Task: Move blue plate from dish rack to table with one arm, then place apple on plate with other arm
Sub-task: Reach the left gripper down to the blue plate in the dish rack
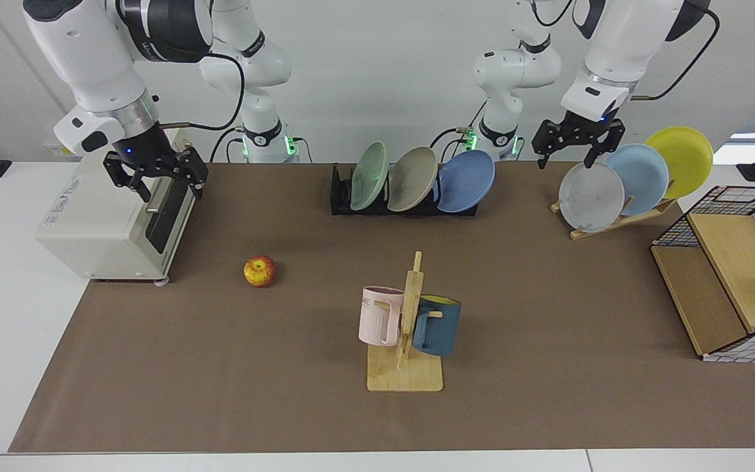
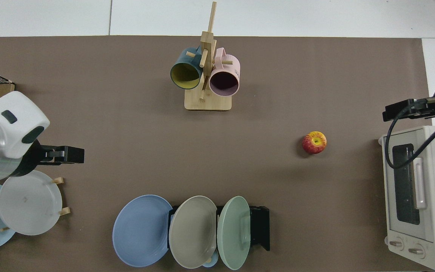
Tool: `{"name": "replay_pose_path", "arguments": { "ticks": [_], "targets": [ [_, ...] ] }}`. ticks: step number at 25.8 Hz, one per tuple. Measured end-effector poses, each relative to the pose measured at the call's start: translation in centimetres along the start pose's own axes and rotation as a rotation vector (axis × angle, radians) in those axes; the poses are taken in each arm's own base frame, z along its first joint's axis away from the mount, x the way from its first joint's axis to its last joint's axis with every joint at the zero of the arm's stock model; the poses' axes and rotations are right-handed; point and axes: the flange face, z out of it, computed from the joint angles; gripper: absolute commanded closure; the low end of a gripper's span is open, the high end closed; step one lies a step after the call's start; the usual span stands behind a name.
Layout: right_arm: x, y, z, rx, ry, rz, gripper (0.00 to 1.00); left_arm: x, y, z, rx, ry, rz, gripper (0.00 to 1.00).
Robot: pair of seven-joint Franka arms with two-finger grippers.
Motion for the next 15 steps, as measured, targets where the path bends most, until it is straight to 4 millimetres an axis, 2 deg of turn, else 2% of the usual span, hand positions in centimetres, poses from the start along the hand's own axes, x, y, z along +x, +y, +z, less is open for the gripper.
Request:
{"name": "replay_pose_path", "arguments": {
  "ticks": [5, 10, 13, 15],
  "targets": [
    [0.0, 0.0, 0.0, 0.000, 0.000, 0.000, 0.00, -2.7, 5.1, 1.1, 0.119, -0.004, -0.027, 0.00],
    [0.0, 0.0, 0.0, 0.000, 0.000, 0.000, 0.00, -6.9, 10.0, 5.1, 0.263, 0.006, -0.072, 0.00],
    [0.0, 0.0, 0.0, 0.000, 0.000, 0.000, 0.00, -9.3, 11.8, 7.7, 0.312, 0.033, -0.083, 0.00],
    [0.0, 0.0, 0.0, 0.000, 0.000, 0.000, 0.00, -10.8, 11.9, 9.2, 0.341, 0.049, -0.079, 0.00]
  ]
}}
